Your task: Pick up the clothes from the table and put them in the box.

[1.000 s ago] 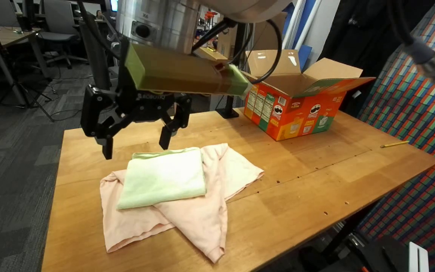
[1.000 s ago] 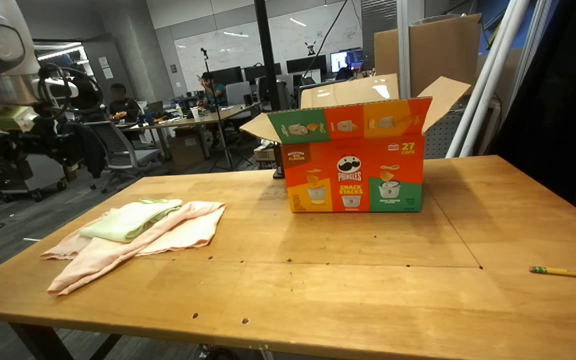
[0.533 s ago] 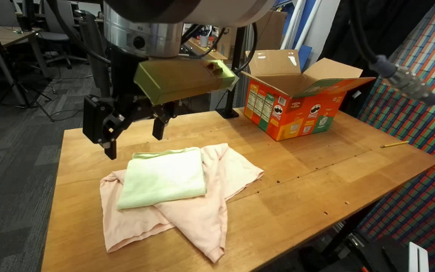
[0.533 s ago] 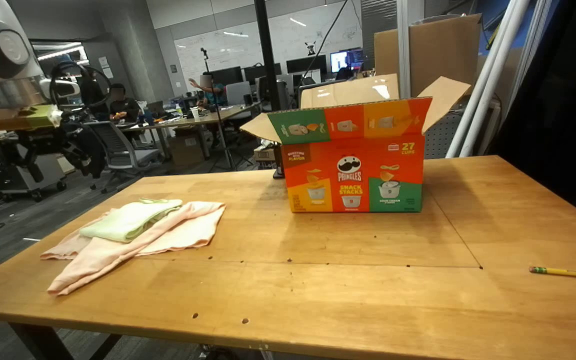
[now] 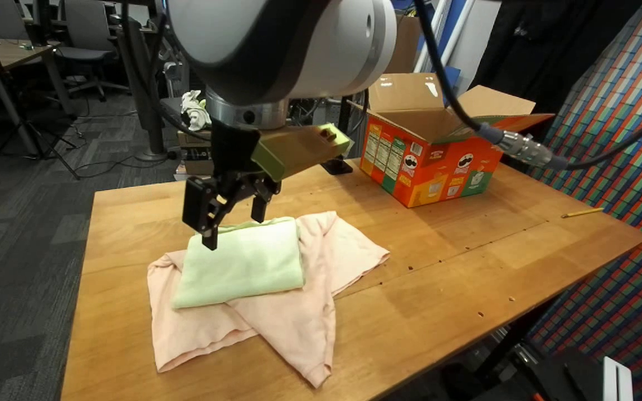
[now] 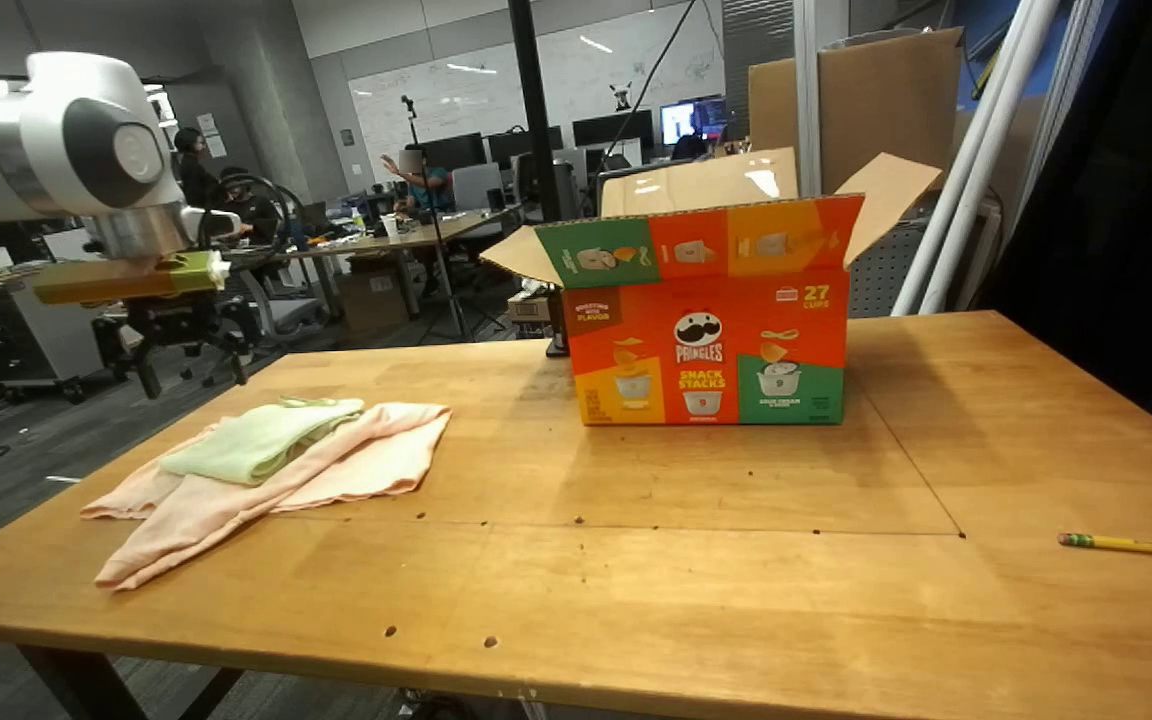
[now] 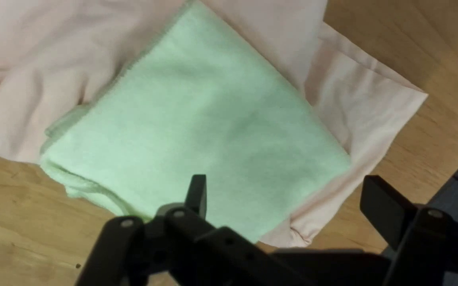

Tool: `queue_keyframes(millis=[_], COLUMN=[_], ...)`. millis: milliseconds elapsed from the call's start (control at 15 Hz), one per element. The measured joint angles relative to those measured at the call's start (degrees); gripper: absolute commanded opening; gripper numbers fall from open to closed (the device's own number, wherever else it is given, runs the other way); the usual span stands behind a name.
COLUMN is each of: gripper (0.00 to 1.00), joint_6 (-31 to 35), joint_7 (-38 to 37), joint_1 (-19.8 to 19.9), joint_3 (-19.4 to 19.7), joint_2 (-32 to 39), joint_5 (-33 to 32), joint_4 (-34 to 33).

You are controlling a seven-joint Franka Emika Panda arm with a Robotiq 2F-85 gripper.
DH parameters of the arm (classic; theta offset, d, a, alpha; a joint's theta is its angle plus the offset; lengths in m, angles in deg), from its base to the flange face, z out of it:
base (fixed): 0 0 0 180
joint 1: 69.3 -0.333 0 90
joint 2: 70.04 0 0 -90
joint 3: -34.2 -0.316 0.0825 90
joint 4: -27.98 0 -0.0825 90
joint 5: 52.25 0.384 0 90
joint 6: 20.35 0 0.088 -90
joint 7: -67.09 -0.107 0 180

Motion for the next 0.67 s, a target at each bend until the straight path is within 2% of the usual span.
queue_keyframes(millis=[333, 667], gripper=[1.0, 1.0], joint_6=[0.0, -0.1], joint_7=[3.2, 5.3], joint_1=[2.3, 3.5], joint_3=[1.9, 2.4], joint_2=[6.1, 8.3], joint_5=[0.0, 0.0], joint_4=[-1.5, -2.6])
